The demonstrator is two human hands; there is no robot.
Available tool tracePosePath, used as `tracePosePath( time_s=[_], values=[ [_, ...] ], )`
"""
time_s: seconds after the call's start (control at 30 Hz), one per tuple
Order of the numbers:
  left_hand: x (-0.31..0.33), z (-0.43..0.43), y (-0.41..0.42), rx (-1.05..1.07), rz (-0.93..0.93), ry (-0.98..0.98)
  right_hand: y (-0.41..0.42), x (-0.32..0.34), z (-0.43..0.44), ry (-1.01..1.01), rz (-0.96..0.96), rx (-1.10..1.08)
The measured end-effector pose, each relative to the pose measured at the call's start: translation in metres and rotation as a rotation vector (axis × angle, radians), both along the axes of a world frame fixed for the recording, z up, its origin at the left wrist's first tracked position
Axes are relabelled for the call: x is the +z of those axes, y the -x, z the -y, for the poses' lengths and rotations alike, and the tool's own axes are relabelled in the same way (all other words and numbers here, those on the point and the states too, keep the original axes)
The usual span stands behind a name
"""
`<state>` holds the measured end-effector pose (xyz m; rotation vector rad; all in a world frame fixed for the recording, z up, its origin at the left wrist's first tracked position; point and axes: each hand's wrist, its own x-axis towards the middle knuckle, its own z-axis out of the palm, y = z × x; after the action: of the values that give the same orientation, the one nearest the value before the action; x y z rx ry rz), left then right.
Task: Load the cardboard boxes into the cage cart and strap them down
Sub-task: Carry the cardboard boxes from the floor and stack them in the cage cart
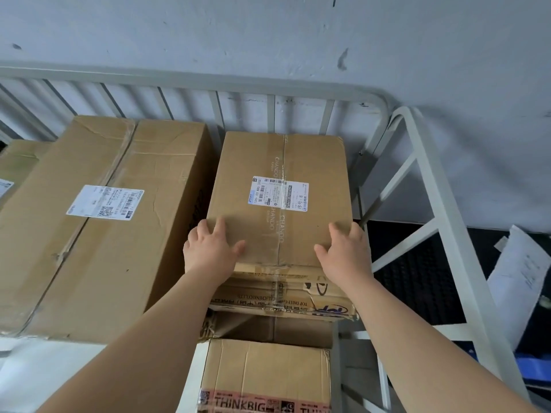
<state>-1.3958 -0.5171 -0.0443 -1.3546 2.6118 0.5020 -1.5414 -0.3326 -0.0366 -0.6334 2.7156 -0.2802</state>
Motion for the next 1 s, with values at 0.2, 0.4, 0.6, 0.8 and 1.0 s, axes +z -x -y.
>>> tracePosePath(
  time_s=[0.2, 0.4, 0.6, 0.8, 1.0],
  values=[
    [0.066, -0.028, -0.017, -0.222, -0.102, 0.163, -0.03, 0.056, -0.018, 0.102, -0.108, 0.167],
    [0.154, -0.074, -0.055, -0.346, -0.186, 0.267, -0.065, 0.142, -0.051, 0.157, -0.182, 0.279],
    [0.234, -0.123, -0.101, -0.4, -0.308, 0.317, -0.114, 0.224, -0.1, 0.266, -0.286, 0.3],
    [0.28, -0.166, -0.148, -0.488, -0.397, 0.275, -0.176, 0.277, -0.156, 0.31, -0.353, 0.214],
    [0.301, -0.194, -0.199, -0.688, -0.433, 0.212, -0.265, 0.307, -0.205, 0.284, -0.4, 0.024]
  ],
)
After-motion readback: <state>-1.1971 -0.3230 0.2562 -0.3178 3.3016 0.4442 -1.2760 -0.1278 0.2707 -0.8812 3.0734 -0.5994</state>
